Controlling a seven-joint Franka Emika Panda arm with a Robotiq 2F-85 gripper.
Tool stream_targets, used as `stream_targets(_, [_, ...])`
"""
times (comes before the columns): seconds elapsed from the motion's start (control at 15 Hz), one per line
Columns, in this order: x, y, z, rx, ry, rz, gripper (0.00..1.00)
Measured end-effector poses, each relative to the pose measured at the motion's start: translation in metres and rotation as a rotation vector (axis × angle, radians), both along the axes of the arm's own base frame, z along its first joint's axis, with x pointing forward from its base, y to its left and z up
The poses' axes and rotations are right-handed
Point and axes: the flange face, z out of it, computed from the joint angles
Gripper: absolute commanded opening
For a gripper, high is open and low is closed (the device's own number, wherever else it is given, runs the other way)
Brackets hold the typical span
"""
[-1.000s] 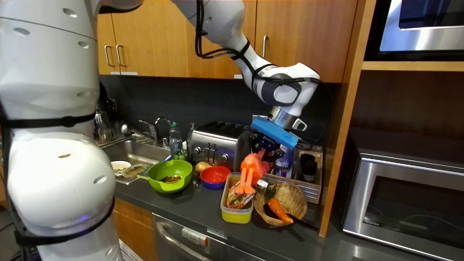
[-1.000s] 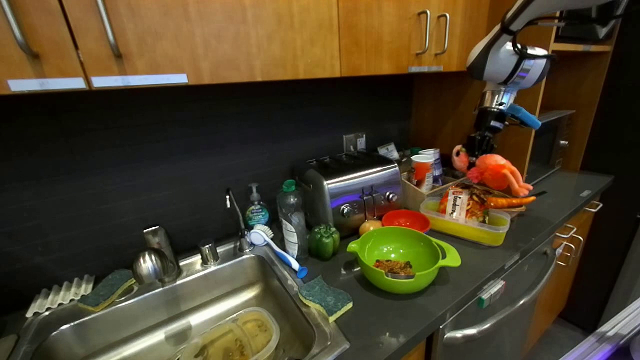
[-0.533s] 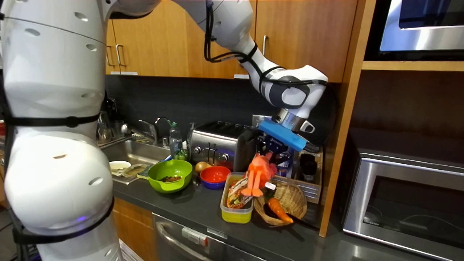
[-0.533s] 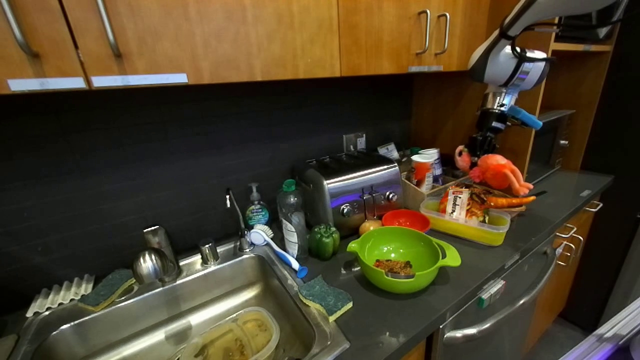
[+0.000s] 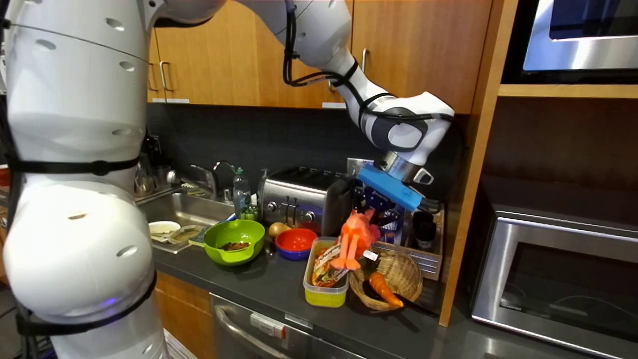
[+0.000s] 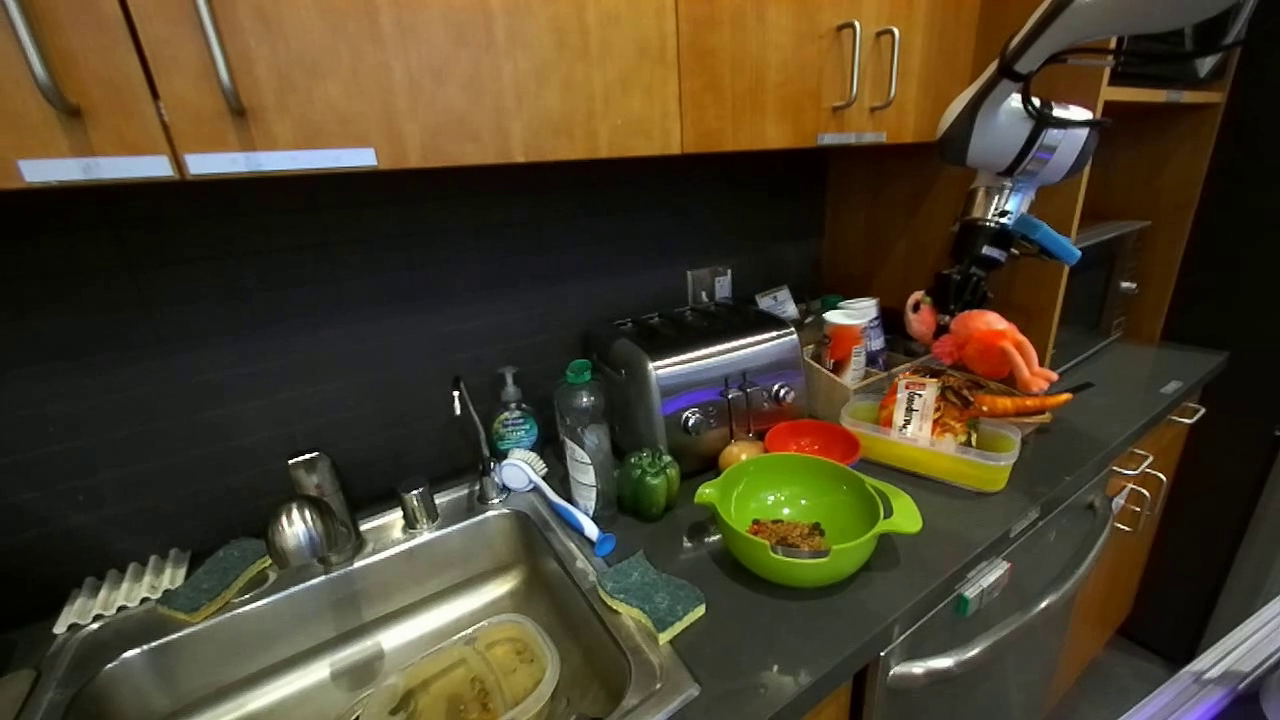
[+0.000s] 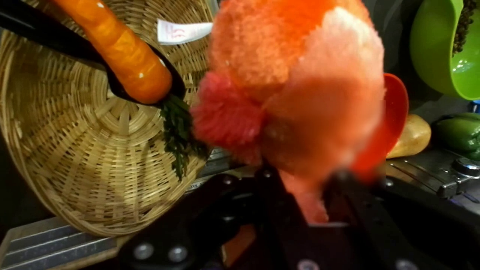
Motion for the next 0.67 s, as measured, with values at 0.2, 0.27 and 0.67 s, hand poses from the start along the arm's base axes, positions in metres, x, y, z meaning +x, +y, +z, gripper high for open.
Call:
stream_targets(0.2, [-0.0009,-0.0021,-0.0019,0.0,0.003,-0.004,0.23])
stream_targets(0.27, [-0.0011,-0.0025,-0.0023,0.001,0.004,-0.005,0.23])
stream_targets(0.67, [0.0034,0.0072,-0.0106,-0.02,0.002,0.002,0.06])
